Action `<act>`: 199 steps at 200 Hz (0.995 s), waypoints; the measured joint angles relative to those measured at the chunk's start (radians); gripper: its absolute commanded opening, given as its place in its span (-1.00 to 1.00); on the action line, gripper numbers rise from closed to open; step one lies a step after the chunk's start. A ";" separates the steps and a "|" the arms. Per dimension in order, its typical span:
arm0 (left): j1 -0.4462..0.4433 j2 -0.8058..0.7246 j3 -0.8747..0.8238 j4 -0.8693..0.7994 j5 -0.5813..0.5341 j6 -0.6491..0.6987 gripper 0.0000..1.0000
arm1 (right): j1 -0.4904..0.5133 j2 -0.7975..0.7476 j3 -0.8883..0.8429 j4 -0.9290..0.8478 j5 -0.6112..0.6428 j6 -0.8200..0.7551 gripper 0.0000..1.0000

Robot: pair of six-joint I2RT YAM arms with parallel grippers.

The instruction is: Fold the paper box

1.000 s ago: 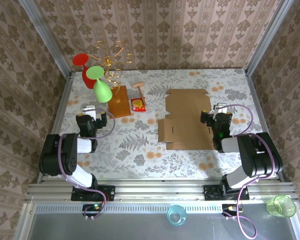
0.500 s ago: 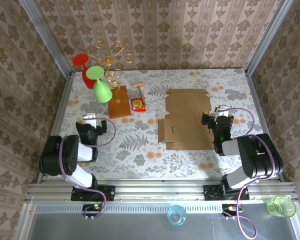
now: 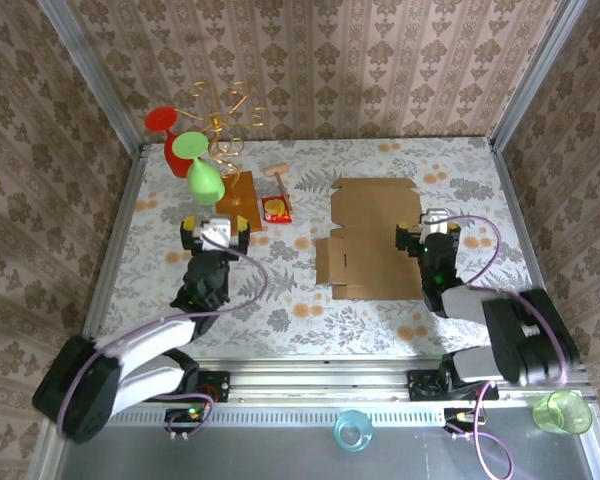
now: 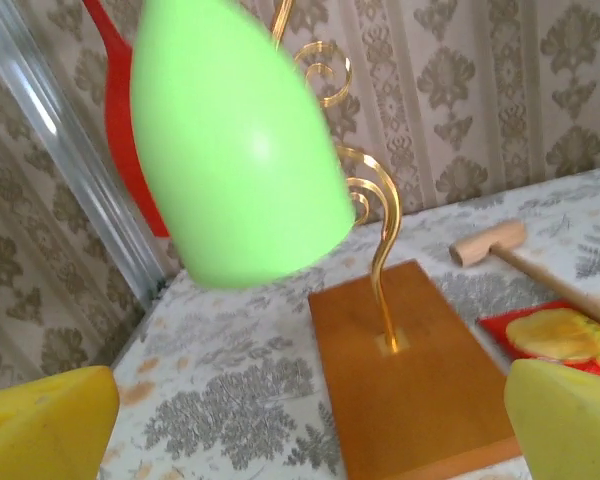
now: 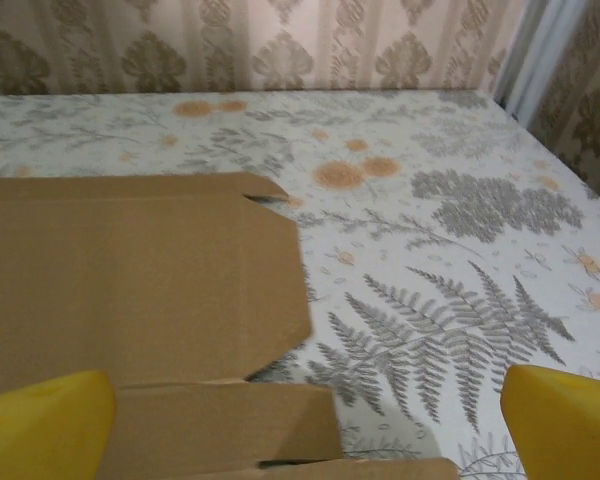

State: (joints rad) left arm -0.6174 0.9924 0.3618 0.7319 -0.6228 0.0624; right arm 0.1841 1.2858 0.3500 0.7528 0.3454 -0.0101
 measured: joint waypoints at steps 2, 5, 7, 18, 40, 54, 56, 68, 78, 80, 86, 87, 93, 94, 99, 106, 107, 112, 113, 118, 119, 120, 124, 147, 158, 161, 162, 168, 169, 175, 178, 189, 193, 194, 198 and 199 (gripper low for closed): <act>0.005 -0.019 0.018 -0.034 0.005 -0.022 1.00 | 0.003 -0.026 0.015 -0.031 0.000 -0.004 1.00; 0.012 -0.039 0.035 -0.064 0.019 -0.056 1.00 | 0.006 -0.069 0.040 -0.076 -0.002 -0.006 1.00; 0.024 -0.056 0.049 -0.090 0.042 -0.089 1.00 | 0.006 -0.087 0.054 -0.101 -0.002 -0.006 1.00; 0.099 -0.124 0.090 -0.180 0.142 -0.232 0.99 | -0.001 -0.222 0.170 -0.255 -0.008 0.019 1.00; 0.177 -0.134 0.155 -0.351 0.280 -0.496 0.71 | -0.040 -0.425 0.418 -0.534 -0.017 0.211 1.00; 0.079 -0.055 0.209 -0.453 0.321 -0.624 0.34 | -0.072 -0.528 0.517 -0.675 -0.087 0.329 1.00; 0.065 -0.045 0.215 -0.462 0.327 -0.629 0.29 | -0.075 -0.537 0.524 -0.688 -0.097 0.337 1.00; -0.046 0.057 0.248 -0.506 0.371 -0.741 0.03 | -0.081 -0.580 0.571 -0.806 -0.191 0.403 1.00; -0.119 0.138 0.263 -0.526 0.400 -0.826 -0.13 | -0.067 -0.580 0.594 -0.894 -0.259 0.446 1.00; -0.135 0.160 0.266 -0.528 0.408 -0.852 -0.14 | -0.061 -0.579 0.595 -0.911 -0.272 0.455 1.00; -0.174 0.212 0.274 -0.534 0.421 -0.896 -0.16 | -0.043 -0.577 0.593 -0.964 -0.298 0.478 1.00; -0.179 0.219 0.275 -0.536 0.423 -0.902 -0.16 | -0.041 -0.577 0.592 -0.970 -0.301 0.481 1.00; -0.215 0.270 0.284 -0.539 0.433 -0.945 -0.21 | -0.021 -0.580 0.577 -1.016 -0.324 0.503 1.00; -0.224 0.283 0.286 -0.539 0.435 -0.956 -0.22 | -0.016 -0.582 0.572 -1.024 -0.328 0.510 1.00; -0.250 0.322 0.290 -0.536 0.443 -0.989 -0.24 | -0.001 -0.588 0.552 -1.054 -0.341 0.524 1.00; -0.290 0.380 0.294 -0.522 0.448 -1.035 -0.23 | 0.019 -0.601 0.517 -1.098 -0.357 0.551 1.00; -0.294 0.386 0.294 -0.520 0.448 -1.041 -0.23 | 0.022 -0.605 0.508 -1.105 -0.360 0.558 1.00; -0.323 0.421 0.294 -0.508 0.448 -1.072 -0.23 | 0.031 -0.618 0.483 -1.132 -0.373 0.574 1.00; -0.332 0.432 0.294 -0.504 0.447 -1.084 -0.23 | 0.033 -0.623 0.476 -1.141 -0.376 0.581 1.00; -0.354 0.459 0.294 -0.494 0.446 -1.108 -0.23 | 0.039 -0.640 0.451 -1.170 -0.386 0.599 1.00; -0.360 0.468 0.294 -0.492 0.445 -1.118 -0.23 | 0.039 -0.643 0.448 -1.175 -0.386 0.602 1.00; -0.364 0.472 0.294 -0.491 0.445 -1.123 -0.23 | 0.040 -0.649 0.442 -1.183 -0.389 0.609 1.00; -0.384 0.494 0.294 -0.481 0.443 -1.149 -0.23 | 0.040 -0.661 0.428 -1.201 -0.396 0.624 1.00; -0.441 0.585 0.294 -0.410 0.439 -1.280 -0.22 | 0.040 -0.691 0.410 -1.290 -0.428 0.681 0.72; -0.442 0.620 0.294 -0.363 0.436 -1.339 -0.17 | 0.040 -0.691 0.407 -1.304 -0.435 0.710 0.69; -0.441 0.628 0.294 -0.350 0.435 -1.354 -0.15 | 0.040 -0.692 0.404 -1.303 -0.436 0.715 0.68; -0.441 0.630 0.294 -0.346 0.435 -1.357 -0.13 | 0.040 -0.693 0.401 -1.303 -0.436 0.720 0.67; -0.441 0.648 0.294 -0.322 0.431 -1.384 -0.08 | 0.040 -0.700 0.390 -1.303 -0.439 0.732 0.65; -0.441 0.652 0.294 -0.317 0.431 -1.392 -0.08 | 0.040 -0.701 0.388 -1.302 -0.440 0.734 0.64; -0.441 0.669 0.294 -0.293 0.428 -1.419 -0.04 | 0.040 -0.710 0.369 -1.300 -0.444 0.750 0.60; -0.441 0.679 0.294 -0.283 0.427 -1.432 -0.04 | 0.040 -0.715 0.358 -1.299 -0.446 0.760 0.58; -0.441 0.709 0.294 -0.243 0.425 -1.475 -0.02 | 0.040 -0.739 0.308 -1.291 -0.459 0.793 0.55; -0.442 0.721 0.294 -0.227 0.425 -1.491 -0.02 | 0.041 -0.747 0.290 -1.289 -0.462 0.801 0.54; -0.442 0.726 0.294 -0.220 0.425 -1.497 -0.02 | 0.041 -0.749 0.287 -1.290 -0.462 0.803 0.54; -0.442 0.737 0.294 -0.206 0.424 -1.513 -0.02 | 0.041 -0.757 0.272 -1.287 -0.464 0.816 0.53; -0.442 0.739 0.294 -0.203 0.424 -1.516 -0.02 | 0.040 -0.760 0.266 -1.287 -0.465 0.819 0.53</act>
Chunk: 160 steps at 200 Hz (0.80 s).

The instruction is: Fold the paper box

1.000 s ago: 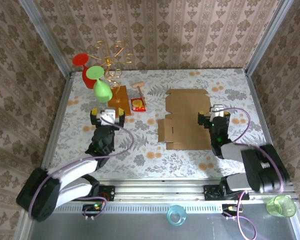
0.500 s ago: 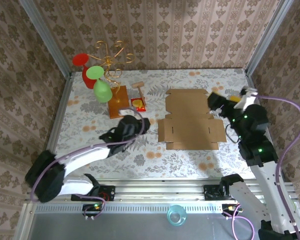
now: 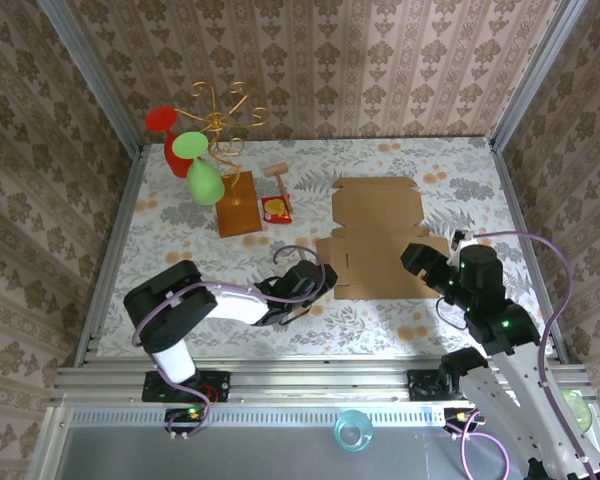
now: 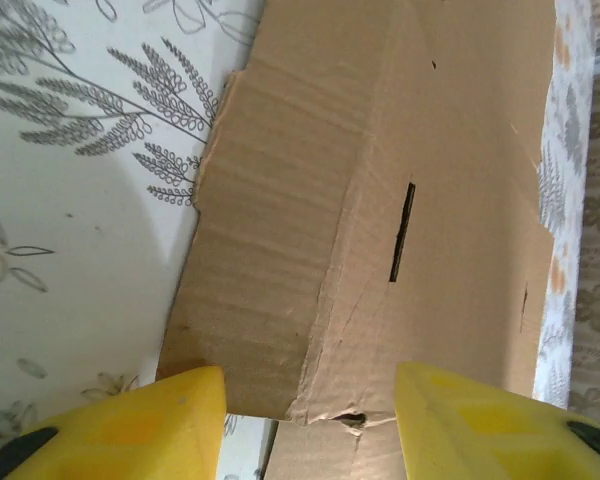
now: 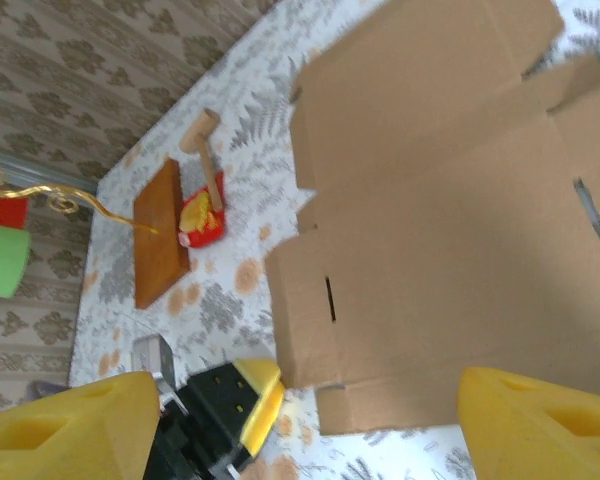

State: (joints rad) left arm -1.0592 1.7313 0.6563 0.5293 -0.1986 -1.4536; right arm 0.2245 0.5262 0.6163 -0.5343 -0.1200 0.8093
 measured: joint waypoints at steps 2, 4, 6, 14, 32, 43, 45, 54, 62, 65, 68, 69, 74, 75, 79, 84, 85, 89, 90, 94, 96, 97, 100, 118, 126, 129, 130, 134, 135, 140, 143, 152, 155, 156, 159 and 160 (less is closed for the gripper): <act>0.000 0.005 0.000 0.007 -0.001 -0.006 -0.02 | 0.000 -0.003 -0.005 0.000 -0.001 0.002 0.52; 0.000 0.010 0.000 0.017 -0.005 -0.014 -0.02 | 0.000 -0.005 -0.009 0.000 -0.002 0.008 0.52; 0.000 0.011 0.000 0.021 -0.008 -0.020 -0.02 | 0.000 -0.009 -0.017 0.000 -0.002 0.013 0.52; -0.001 0.019 0.000 0.047 -0.008 -0.049 -0.02 | 0.000 -0.015 -0.031 0.000 -0.006 0.029 0.52; -0.010 0.037 0.001 0.079 -0.029 -0.111 -0.02 | 0.000 -0.017 -0.036 0.009 -0.010 0.048 0.51; -0.021 0.037 0.000 0.084 -0.046 -0.147 -0.01 | 0.000 -0.018 -0.036 0.014 -0.010 0.057 0.49; -0.022 0.037 0.000 0.085 -0.048 -0.151 0.00 | 0.000 -0.018 -0.036 0.015 -0.010 0.058 0.49; -0.037 0.035 -0.003 0.084 -0.064 -0.180 0.01 | 0.000 -0.019 -0.036 0.014 -0.010 0.061 0.48; -0.050 0.031 -0.009 0.081 -0.078 -0.202 0.02 | 0.000 -0.021 -0.036 0.014 -0.010 0.062 0.48; -0.054 0.029 -0.011 0.079 -0.084 -0.209 0.04 | 0.000 -0.021 -0.036 0.014 -0.010 0.063 0.48; -0.058 0.024 -0.013 0.073 -0.090 -0.216 0.05 | 0.000 -0.022 -0.036 0.014 -0.010 0.063 0.47; -0.061 0.022 -0.014 0.070 -0.092 -0.220 0.05 | 0.000 -0.022 -0.036 0.014 -0.010 0.063 0.47; -0.067 0.013 -0.017 0.058 -0.099 -0.232 0.08 | 0.000 -0.022 -0.036 0.014 -0.009 0.062 0.46; -0.069 0.010 -0.018 0.051 -0.102 -0.234 0.08 | 0.000 -0.022 -0.036 0.014 -0.009 0.062 0.46; -0.074 0.001 -0.020 0.039 -0.109 -0.245 0.09 | 0.000 -0.021 -0.036 0.014 -0.009 0.062 0.45; -0.082 -0.013 -0.023 0.020 -0.117 -0.257 0.10 | 0.000 -0.021 -0.036 0.014 -0.008 0.062 0.45; -0.083 -0.015 -0.024 0.017 -0.119 -0.259 0.10 | 0.000 -0.022 -0.036 0.014 -0.008 0.062 0.45; -0.089 -0.026 -0.026 0.005 -0.123 -0.267 0.11 | 0.000 -0.021 -0.036 0.014 -0.008 0.061 0.44; -0.091 -0.029 -0.026 0.000 -0.125 -0.271 0.11 | 0.000 -0.021 -0.036 0.014 -0.008 0.061 0.44; -0.097 -0.038 -0.026 -0.010 -0.129 -0.280 0.11 | 0.000 -0.022 -0.036 0.014 -0.007 0.061 0.44; -0.100 -0.041 -0.026 -0.014 -0.130 -0.284 0.12 | 0.000 -0.022 -0.036 0.014 -0.007 0.061 0.44; -0.101 -0.044 -0.026 -0.016 -0.132 -0.287 0.12 | 0.000 -0.022 -0.036 0.014 -0.007 0.061 0.44; -0.106 -0.049 -0.026 -0.021 -0.135 -0.295 0.12 | 0.000 -0.022 -0.036 0.014 -0.006 0.061 0.44; -0.129 -0.057 -0.025 -0.027 -0.139 -0.341 0.13 | 0.000 -0.021 -0.036 0.013 0.000 0.058 0.42; -0.135 -0.050 -0.024 -0.024 -0.138 -0.361 0.12 | 0.000 -0.021 -0.036 0.013 0.003 0.058 0.42; -0.137 -0.045 -0.024 -0.019 -0.139 -0.369 0.11 | 0.000 -0.021 -0.036 0.013 0.003 0.058 0.41; -0.138 -0.043 -0.024 -0.018 -0.138 -0.371 0.11 | 0.000 -0.022 -0.036 0.014 0.003 0.058 0.41; -0.138 -0.034 -0.022 -0.010 -0.138 -0.381 0.10 | 0.000 -0.021 -0.036 0.013 0.004 0.058 0.40; -0.138 -0.032 -0.022 -0.009 -0.138 -0.384 0.10 | 0.000 -0.021 -0.036 0.013 0.004 0.058 0.40; -0.138 -0.018 -0.019 0.003 -0.137 -0.396 0.08 | 0.000 -0.021 -0.036 0.013 0.004 0.058 0.39; -0.138 -0.007 -0.018 0.010 -0.137 -0.405 0.07 | 0.000 -0.021 -0.036 0.014 0.004 0.058 0.39; -0.138 0.011 -0.014 0.037 -0.138 -0.424 0.04 | 0.000 -0.021 -0.036 0.014 0.004 0.058 0.38; -0.138 0.019 -0.011 0.046 -0.138 -0.433 0.03 | 0.000 -0.021 -0.036 0.013 0.004 0.058 0.38; -0.137 0.022 -0.009 0.051 -0.138 -0.435 0.03 | 0.000 -0.022 -0.036 0.013 0.004 0.058 0.38; -0.137 0.029 -0.006 0.058 -0.136 -0.438 0.02 | 0.000 -0.022 -0.036 0.013 0.004 0.058 0.38; -0.137 0.031 -0.005 0.060 -0.136 -0.439 0.02 | 0.000 -0.022 -0.036 0.013 0.004 0.058 0.38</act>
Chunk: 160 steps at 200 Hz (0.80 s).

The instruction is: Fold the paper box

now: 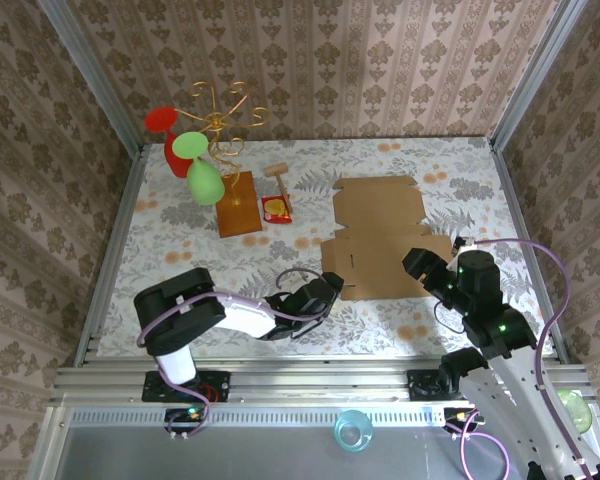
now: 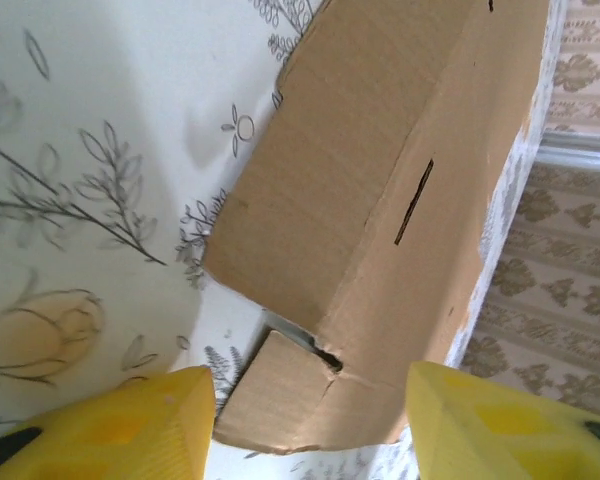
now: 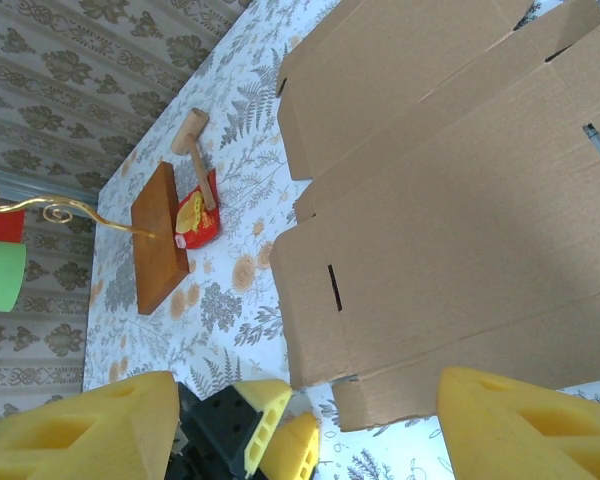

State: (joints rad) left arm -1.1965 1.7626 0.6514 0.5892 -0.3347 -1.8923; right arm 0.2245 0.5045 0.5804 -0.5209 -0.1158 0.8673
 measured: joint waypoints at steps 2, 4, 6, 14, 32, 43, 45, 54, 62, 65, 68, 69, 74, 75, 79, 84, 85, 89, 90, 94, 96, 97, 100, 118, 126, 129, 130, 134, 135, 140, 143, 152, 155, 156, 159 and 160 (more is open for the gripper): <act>0.000 0.006 0.003 0.006 -0.005 -0.003 0.02 | 0.000 0.000 0.000 0.000 0.000 0.000 0.38; 0.000 0.008 0.004 0.008 -0.006 -0.005 0.01 | 0.000 0.000 0.000 0.000 0.000 0.000 0.38; 0.000 0.010 0.005 0.011 -0.005 -0.005 0.01 | 0.000 0.000 0.000 0.000 0.000 0.000 0.37; 0.002 0.019 0.008 0.024 -0.007 -0.011 -0.01 | 0.000 0.000 0.000 0.000 0.000 0.000 0.36; 0.010 0.032 0.018 0.034 -0.005 -0.018 -0.05 | 0.000 -0.001 0.000 0.000 0.000 0.000 0.34; 0.016 0.041 0.027 0.038 -0.003 -0.020 -0.10 | 0.000 -0.002 0.000 0.000 0.000 0.000 0.33; 0.018 0.044 0.029 0.039 -0.002 -0.020 -0.11 | 0.000 -0.002 0.000 0.000 0.000 0.000 0.33; 0.026 0.055 0.035 0.046 -0.001 -0.022 -0.18 | 0.000 -0.003 0.000 0.000 0.000 0.000 0.32; 0.032 0.064 0.039 0.053 0.000 -0.025 -0.25 | 0.000 -0.003 0.000 0.000 0.000 0.000 0.31; 0.035 0.069 0.040 0.058 0.001 -0.025 -0.28 | 0.000 -0.003 0.000 0.000 0.000 0.000 0.31; 0.039 0.073 0.041 0.063 0.002 -0.026 -0.31 | 0.000 -0.004 0.000 0.000 0.000 0.000 0.31; 0.039 0.074 0.041 0.066 0.002 -0.027 -0.32 | 0.000 -0.004 0.000 0.000 0.000 0.000 0.31; 0.042 0.079 0.043 0.071 0.004 -0.024 -0.36 | 0.000 -0.003 0.000 0.000 0.000 0.000 0.31; 0.043 0.080 0.043 0.071 0.004 -0.024 -0.37 | 0.000 -0.003 0.000 0.000 0.000 0.000 0.31; 0.048 0.087 0.044 0.078 0.005 -0.024 -0.43 | 0.000 -0.003 0.000 0.000 0.000 0.000 0.31; 0.053 0.093 0.045 0.090 0.008 -0.026 -0.54 | 0.000 -0.003 0.000 0.000 0.000 0.001 0.30; 0.053 0.094 0.045 0.090 0.009 -0.024 -0.56 | 0.000 -0.003 0.000 0.000 0.000 0.001 0.30; 0.056 0.098 0.046 0.097 0.010 -0.026 -0.66 | 0.000 -0.003 0.000 0.000 0.000 0.001 0.29; 0.057 0.099 0.046 0.098 0.009 -0.027 -0.69 | 0.000 -0.003 0.000 0.000 -0.001 0.001 0.29; 0.061 0.104 0.047 0.101 0.012 -0.016 -0.80 | 0.000 -0.003 0.000 0.000 -0.001 0.001 0.29; 0.062 0.106 0.048 0.102 0.012 -0.022 -0.86 | 0.000 -0.003 0.000 0.000 -0.001 0.001 0.29; 0.063 0.107 0.048 0.104 0.012 -0.023 -0.89 | 0.000 -0.003 0.000 0.000 -0.001 0.001 0.29; 0.068 0.111 0.049 0.105 0.013 -0.012 -0.99 | 0.000 -0.003 0.000 0.000 -0.001 0.001 0.29; 0.084 0.121 0.050 0.109 0.013 0.002 -1.00 | 0.000 -0.005 -0.012 0.005 -0.001 0.009 0.28; 0.090 0.121 0.050 0.112 0.013 0.008 -1.00 | 0.000 -0.006 -0.025 0.007 -0.001 0.021 0.27; 0.092 0.121 0.051 0.113 0.013 0.009 -1.00 | 0.000 -0.006 -0.029 0.007 -0.001 0.023 0.27; 0.092 0.121 0.051 0.113 0.013 0.010 -1.00 | 0.000 -0.006 -0.032 0.008 -0.001 0.026 0.27; 0.093 0.121 0.052 0.114 0.012 0.014 -1.00 | 0.000 -0.006 -0.040 0.008 -0.001 0.031 0.27; 0.093 0.121 0.053 0.115 0.012 0.015 -1.00 | 0.000 -0.006 -0.043 0.008 -0.001 0.034 0.28; 0.093 0.121 0.055 0.116 0.012 0.021 -1.00 | 0.000 -0.006 -0.054 0.009 -0.001 0.047 0.29; 0.093 0.121 0.056 0.116 0.011 0.024 -1.00 | 0.000 -0.006 -0.062 0.009 -0.001 0.055 0.30; 0.093 0.121 0.060 0.120 0.011 0.034 -1.00 | 0.001 -0.006 -0.090 0.013 -0.001 0.086 0.33; 0.093 0.121 0.060 0.121 0.011 0.036 -1.00 | 0.001 -0.007 -0.100 0.016 -0.001 0.094 0.35; 0.093 0.120 0.061 0.122 0.011 0.038 -1.00 | 0.001 -0.007 -0.103 0.017 -0.001 0.099 0.35; 0.093 0.120 0.061 0.123 0.011 0.040 -1.00 | 0.001 -0.007 -0.113 0.021 -0.001 0.113 0.36; 0.093 0.120 0.061 0.123 0.011 0.041 -1.00 | 0.001 -0.007 -0.116 0.021 -0.001 0.114 0.36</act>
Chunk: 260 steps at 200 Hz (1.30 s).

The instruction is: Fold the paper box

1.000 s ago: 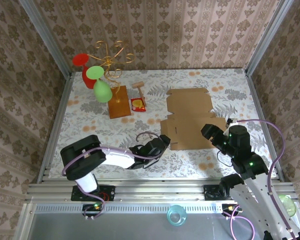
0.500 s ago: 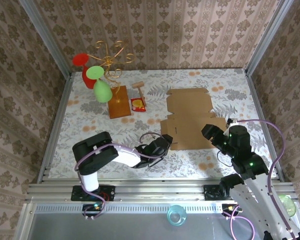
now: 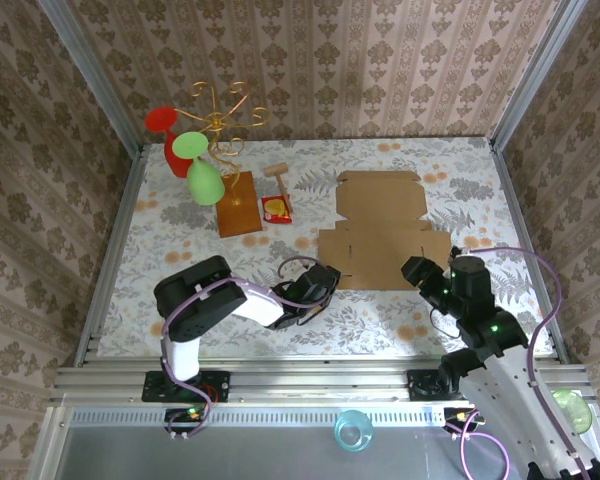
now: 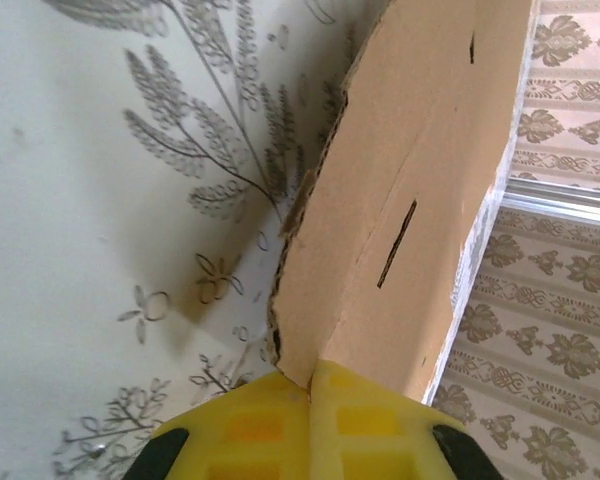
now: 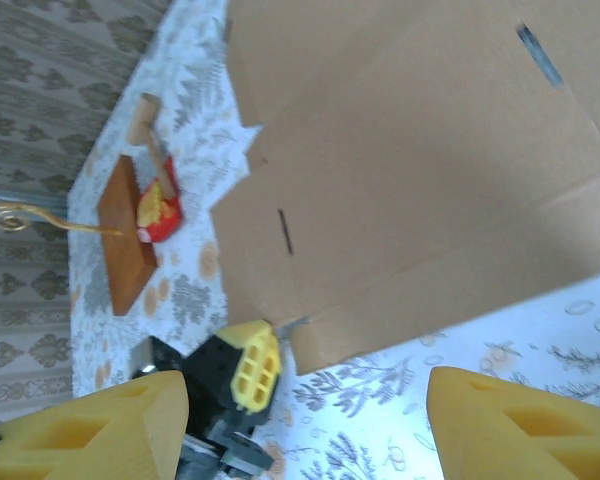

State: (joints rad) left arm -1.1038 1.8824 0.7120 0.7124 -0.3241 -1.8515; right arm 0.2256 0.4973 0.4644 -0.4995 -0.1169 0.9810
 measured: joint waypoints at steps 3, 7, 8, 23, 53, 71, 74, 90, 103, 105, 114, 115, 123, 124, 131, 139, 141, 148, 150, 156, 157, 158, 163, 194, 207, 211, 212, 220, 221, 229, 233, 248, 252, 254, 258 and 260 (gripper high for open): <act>0.000 -0.001 0.000 0.000 0.000 0.003 -1.00 | 0.000 0.000 -0.011 0.003 0.000 0.011 0.37; 0.000 -0.002 0.000 0.001 0.000 0.008 -1.00 | 0.000 0.000 -0.027 0.010 0.000 0.029 0.38; 0.000 -0.002 0.000 0.001 0.000 0.008 -1.00 | 0.000 0.000 -0.031 0.011 0.000 0.032 0.38; -0.001 -0.013 0.000 0.000 -0.002 0.021 -1.00 | 0.001 0.000 -0.095 0.053 -0.002 0.108 0.41; -0.001 -0.062 0.000 0.000 -0.002 0.041 -1.00 | 0.009 0.002 -0.193 0.144 -0.004 0.253 0.48; -0.001 -0.088 0.003 0.000 -0.002 0.050 -1.00 | 0.011 0.002 -0.232 0.214 -0.004 0.332 0.50; -0.001 -0.092 0.003 -0.001 -0.002 0.050 -1.00 | 0.011 0.002 -0.237 0.223 -0.004 0.342 0.50; -0.001 -0.107 0.004 -0.001 -0.002 0.057 -1.00 | 0.011 0.002 -0.262 0.271 -0.003 0.406 0.50; -0.001 -0.111 0.006 -0.001 -0.002 0.061 -1.00 | 0.011 0.002 -0.282 0.312 0.001 0.447 0.46; -0.001 -0.111 0.008 -0.001 -0.002 0.063 -1.00 | 0.011 0.003 -0.285 0.317 0.002 0.452 0.45; -0.001 -0.111 0.011 -0.002 -0.002 0.066 -1.00 | 0.011 0.006 -0.299 0.344 0.008 0.477 0.36; -0.001 -0.111 0.011 -0.002 -0.002 0.066 -1.00 | 0.011 0.007 -0.300 0.346 0.008 0.480 0.35; -0.001 -0.111 0.012 -0.002 -0.002 0.069 -1.00 | 0.011 0.018 -0.310 0.371 0.013 0.500 0.23; -0.001 -0.111 0.012 -0.002 -0.002 0.069 -1.00 | 0.011 0.020 -0.311 0.376 0.013 0.498 0.22; -0.001 -0.111 0.013 -0.003 -0.002 0.072 -1.00 | 0.011 0.034 -0.316 0.396 0.016 0.510 0.18; -0.002 -0.111 0.014 -0.004 -0.002 0.073 -1.00 | 0.012 0.052 -0.317 0.418 0.024 0.525 0.14; -0.002 -0.111 0.014 -0.004 -0.002 0.073 -1.00 | 0.013 0.056 -0.318 0.422 0.026 0.528 0.13; -0.002 -0.111 0.014 -0.006 -0.001 0.073 -1.00 | 0.013 0.072 -0.318 0.446 0.031 0.536 0.09; -0.002 -0.111 0.014 -0.006 -0.001 0.074 -1.00 | 0.013 0.077 -0.318 0.453 0.031 0.539 0.08; -0.002 -0.111 0.014 -0.007 -0.001 0.075 -1.00 | 0.013 0.092 -0.318 0.472 0.033 0.543 0.03; -0.002 -0.111 0.014 -0.007 -0.001 0.075 -1.00 | 0.013 0.094 -0.318 0.476 0.034 0.543 0.02; -0.002 -0.111 0.014 -0.008 -0.001 0.075 -1.00 | 0.013 0.096 -0.318 0.478 0.034 0.542 0.02; -0.002 -0.111 0.014 -0.008 -0.001 0.076 -1.00 | 0.013 0.108 -0.318 0.492 0.035 0.547 -0.02; -0.002 -0.111 0.014 -0.009 -0.001 0.076 -1.00 | 0.013 0.192 -0.317 0.573 0.040 0.560 -0.06; -0.002 -0.112 0.014 -0.009 -0.001 0.078 -1.00 | 0.014 0.222 -0.318 0.596 0.040 0.570 -0.01; -0.002 -0.113 0.014 -0.011 -0.001 0.080 -1.00 | 0.015 0.232 -0.318 0.605 0.040 0.573 0.02; -0.002 -0.113 0.014 -0.011 -0.001 0.080 -1.00 | 0.015 0.234 -0.318 0.607 0.040 0.575 0.03; -0.002 -0.117 0.014 -0.015 -0.001 0.081 -1.00 | 0.015 0.250 -0.318 0.622 0.038 0.584 0.07; -0.002 -0.117 0.014 -0.015 -0.001 0.082 -1.00 | 0.015 0.251 -0.318 0.623 0.038 0.583 0.08; -0.002 -0.121 0.014 -0.017 -0.001 0.084 -1.00 | 0.015 0.262 -0.318 0.634 0.038 0.591 0.12; -0.002 -0.122 0.015 -0.017 -0.001 0.085 -1.00 | 0.015 0.266 -0.318 0.638 0.038 0.597 0.12; -0.002 -0.126 0.015 -0.016 0.002 0.091 -1.00 | 0.015 0.275 -0.318 0.659 0.039 0.598 0.10; -0.002 -0.126 0.015 -0.017 0.002 0.092 -1.00 | 0.016 0.275 -0.318 0.665 0.040 0.597 0.07; -0.002 -0.126 0.015 -0.017 0.002 0.092 -1.00 | 0.016 0.277 -0.318 0.669 0.041 0.598 0.06; -0.002 -0.126 0.015 -0.017 0.002 0.093 -1.00 | 0.016 0.278 -0.318 0.676 0.042 0.597 0.03; -0.002 -0.126 0.015 -0.017 0.003 0.093 -1.00 | 0.016 0.279 -0.318 0.680 0.043 0.596 0.01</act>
State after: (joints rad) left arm -1.1053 1.7565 0.7273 0.6952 -0.3214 -1.7584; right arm 0.2417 0.7765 0.1463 0.1806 -0.0742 1.5768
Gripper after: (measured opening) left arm 0.050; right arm 0.542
